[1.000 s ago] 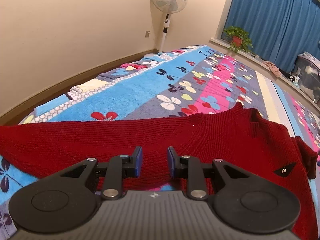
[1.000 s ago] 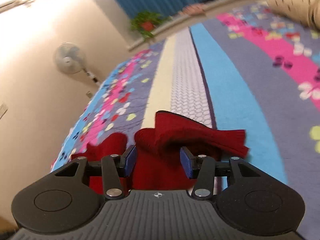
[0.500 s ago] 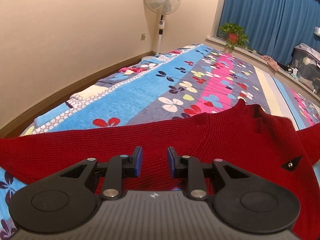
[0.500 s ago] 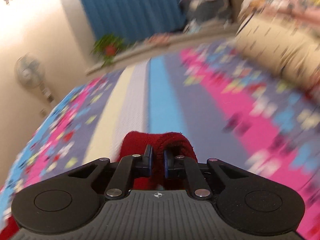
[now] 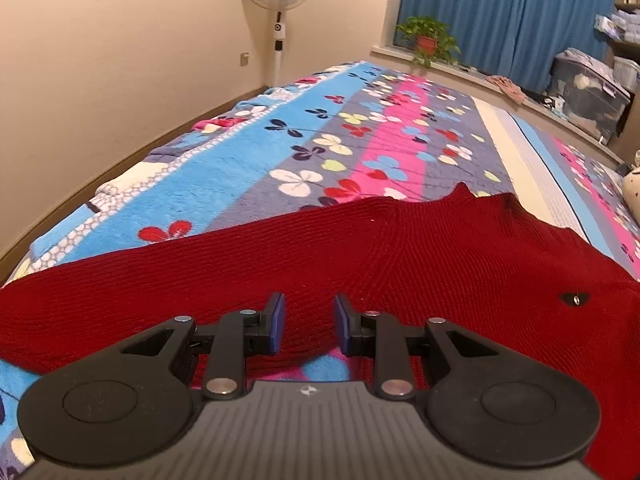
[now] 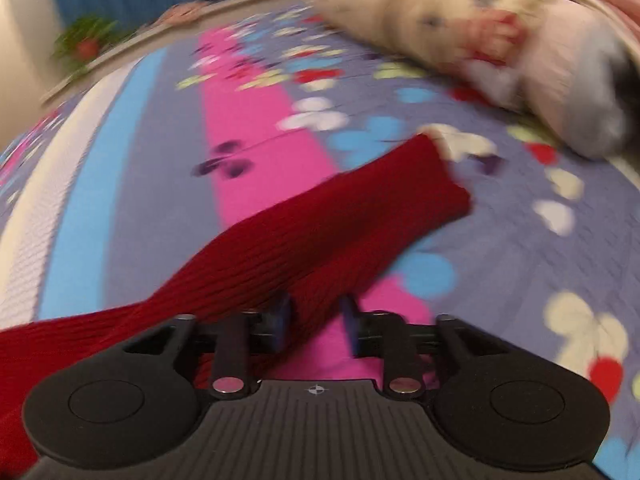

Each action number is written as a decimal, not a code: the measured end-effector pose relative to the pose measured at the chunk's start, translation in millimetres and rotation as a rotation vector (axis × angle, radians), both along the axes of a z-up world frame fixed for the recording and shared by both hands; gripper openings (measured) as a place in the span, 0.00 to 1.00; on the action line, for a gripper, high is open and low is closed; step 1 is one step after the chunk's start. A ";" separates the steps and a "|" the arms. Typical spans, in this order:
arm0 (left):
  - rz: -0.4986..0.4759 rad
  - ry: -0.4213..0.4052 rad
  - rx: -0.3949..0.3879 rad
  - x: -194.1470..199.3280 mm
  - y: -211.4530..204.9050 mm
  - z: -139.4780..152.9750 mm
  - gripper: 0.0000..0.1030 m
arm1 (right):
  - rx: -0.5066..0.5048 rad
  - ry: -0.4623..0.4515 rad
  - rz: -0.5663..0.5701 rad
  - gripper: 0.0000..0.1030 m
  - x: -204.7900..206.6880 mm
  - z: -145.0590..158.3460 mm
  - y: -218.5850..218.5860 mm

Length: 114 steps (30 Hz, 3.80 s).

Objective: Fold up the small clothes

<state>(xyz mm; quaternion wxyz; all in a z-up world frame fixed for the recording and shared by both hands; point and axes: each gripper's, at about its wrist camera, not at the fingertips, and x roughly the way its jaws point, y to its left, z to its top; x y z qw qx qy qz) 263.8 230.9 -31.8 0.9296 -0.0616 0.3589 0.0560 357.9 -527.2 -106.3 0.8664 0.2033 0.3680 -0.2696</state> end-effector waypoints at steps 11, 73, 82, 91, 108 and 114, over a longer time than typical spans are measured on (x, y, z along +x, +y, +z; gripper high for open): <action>0.022 -0.002 -0.050 -7.3 2.3 3.1 0.32 | 0.077 -0.066 -0.047 0.35 -81.3 19.2 -19.8; -0.122 0.215 -0.175 -227.4 -16.5 -30.4 0.58 | 0.166 -0.065 0.515 0.48 -288.8 47.9 173.2; -0.133 0.315 -0.235 -224.0 -15.4 -56.5 0.58 | 0.066 0.090 0.590 0.53 -270.8 15.1 199.0; -0.237 0.210 -0.102 -235.4 -46.6 -42.0 0.11 | 0.045 0.046 0.642 0.09 -273.3 21.4 210.8; -0.220 0.282 -0.319 -273.5 -17.0 -22.8 0.18 | 0.242 -0.183 0.535 0.07 -382.8 111.3 128.5; -0.207 0.308 -0.215 -261.5 -33.9 -29.9 0.38 | 0.102 0.190 0.548 0.14 -360.3 48.4 144.2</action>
